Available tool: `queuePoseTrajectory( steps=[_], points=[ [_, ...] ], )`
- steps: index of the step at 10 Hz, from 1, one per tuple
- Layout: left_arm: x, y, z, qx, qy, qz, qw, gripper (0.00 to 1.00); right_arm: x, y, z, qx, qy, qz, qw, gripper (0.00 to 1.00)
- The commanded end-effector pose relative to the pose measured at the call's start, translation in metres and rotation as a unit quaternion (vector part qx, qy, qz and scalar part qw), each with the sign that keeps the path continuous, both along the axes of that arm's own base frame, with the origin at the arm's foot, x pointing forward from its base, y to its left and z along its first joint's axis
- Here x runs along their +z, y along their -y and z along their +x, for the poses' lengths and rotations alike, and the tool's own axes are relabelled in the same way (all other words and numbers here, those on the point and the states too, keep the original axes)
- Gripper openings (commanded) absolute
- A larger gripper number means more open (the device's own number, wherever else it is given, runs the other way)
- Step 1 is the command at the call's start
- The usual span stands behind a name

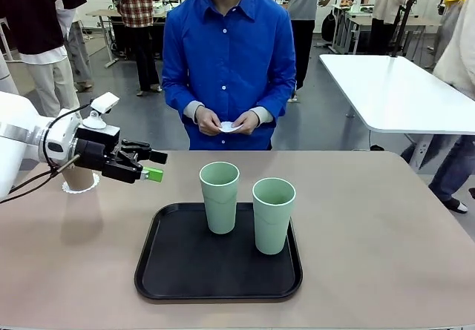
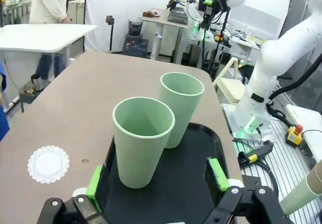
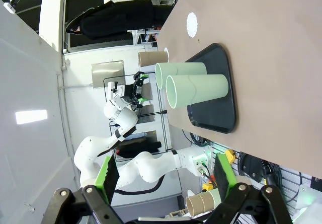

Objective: Place coasters on the table and set cups on them.
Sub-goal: Take one Reusable plastic cup from the Flat Tray and place it on a coaster set by the human.

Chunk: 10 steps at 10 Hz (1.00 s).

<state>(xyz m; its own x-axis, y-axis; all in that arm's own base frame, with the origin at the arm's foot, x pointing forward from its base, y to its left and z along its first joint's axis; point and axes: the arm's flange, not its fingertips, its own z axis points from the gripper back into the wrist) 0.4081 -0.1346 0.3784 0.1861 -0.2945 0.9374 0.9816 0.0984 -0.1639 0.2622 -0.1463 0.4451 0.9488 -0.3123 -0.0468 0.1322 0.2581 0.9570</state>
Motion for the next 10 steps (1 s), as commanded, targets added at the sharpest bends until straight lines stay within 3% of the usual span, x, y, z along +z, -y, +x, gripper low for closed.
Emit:
queuePoseTrajectory(
  steps=[1, 5, 8, 10],
  points=[
    [-0.03, -0.01, -0.008, -0.025, 0.039, -0.057, 0.997, 1.0, 0.001, -0.001, 0.0, -0.001, 0.007, 0.009, 1.0, 1.0],
    [-0.068, -0.013, -0.003, -0.024, 0.081, -0.11, 0.99, 1.0, 0.001, -0.001, 0.0, -0.001, 0.007, 0.009, 1.0, 1.0],
    [-0.102, 0.009, 0.007, -0.001, 0.047, -0.098, 0.994, 1.0, 0.001, -0.001, 0.0, -0.001, 0.007, 0.009, 1.0, 1.0],
    [-0.113, 0.023, 0.01, 0.006, 0.049, -0.085, 0.995, 1.0, 0.001, -0.001, 0.0, -0.001, 0.007, 0.009, 1.0, 1.0]
  ],
)
